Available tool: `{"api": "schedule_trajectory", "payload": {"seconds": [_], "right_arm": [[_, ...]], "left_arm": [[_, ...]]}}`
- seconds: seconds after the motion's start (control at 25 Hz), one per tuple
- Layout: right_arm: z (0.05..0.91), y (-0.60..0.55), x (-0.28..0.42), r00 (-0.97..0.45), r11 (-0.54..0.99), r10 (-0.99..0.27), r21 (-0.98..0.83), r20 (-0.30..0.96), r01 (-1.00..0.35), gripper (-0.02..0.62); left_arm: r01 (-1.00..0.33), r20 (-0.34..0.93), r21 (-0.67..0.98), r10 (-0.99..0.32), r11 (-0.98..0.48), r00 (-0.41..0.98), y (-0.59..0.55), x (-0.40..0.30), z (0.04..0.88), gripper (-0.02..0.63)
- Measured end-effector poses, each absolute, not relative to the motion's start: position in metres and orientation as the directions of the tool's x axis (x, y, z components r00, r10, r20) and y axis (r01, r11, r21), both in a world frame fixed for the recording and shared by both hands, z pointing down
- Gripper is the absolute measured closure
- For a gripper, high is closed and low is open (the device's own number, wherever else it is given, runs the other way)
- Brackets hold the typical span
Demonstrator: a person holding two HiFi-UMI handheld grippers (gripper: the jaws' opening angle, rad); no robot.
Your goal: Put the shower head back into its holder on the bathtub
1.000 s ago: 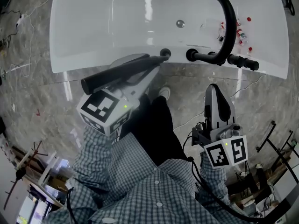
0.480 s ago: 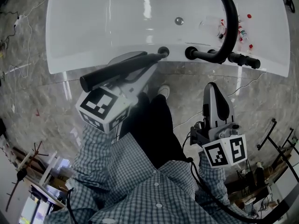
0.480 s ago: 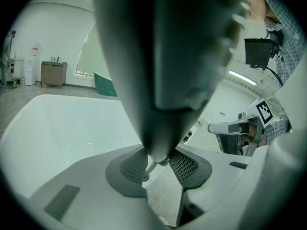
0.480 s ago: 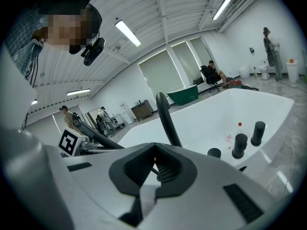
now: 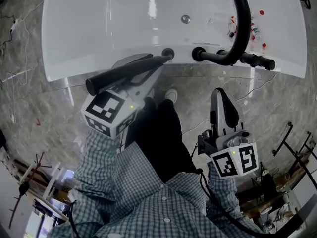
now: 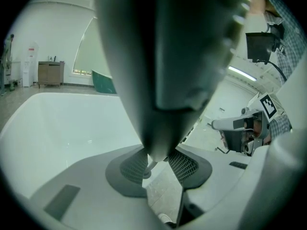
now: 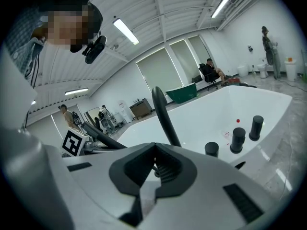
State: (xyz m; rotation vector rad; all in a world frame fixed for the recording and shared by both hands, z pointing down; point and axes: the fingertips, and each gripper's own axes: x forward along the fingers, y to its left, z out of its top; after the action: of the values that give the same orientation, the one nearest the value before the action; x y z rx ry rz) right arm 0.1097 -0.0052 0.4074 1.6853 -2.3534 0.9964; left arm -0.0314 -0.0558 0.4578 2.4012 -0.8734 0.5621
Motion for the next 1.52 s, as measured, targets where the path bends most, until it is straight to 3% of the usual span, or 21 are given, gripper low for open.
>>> {"api": "schedule_trajectory", "payload": {"seconds": [1.52], "right_arm": [[0.429,-0.015,0.118,-0.392,0.162,-0.811,-0.477,0.435,-0.864,0.584]], "left_arm": [[-0.623,0.669,0.244,-0.336,-0.743,0.663,-0.068,-0.007,0.525,0.466]]}}
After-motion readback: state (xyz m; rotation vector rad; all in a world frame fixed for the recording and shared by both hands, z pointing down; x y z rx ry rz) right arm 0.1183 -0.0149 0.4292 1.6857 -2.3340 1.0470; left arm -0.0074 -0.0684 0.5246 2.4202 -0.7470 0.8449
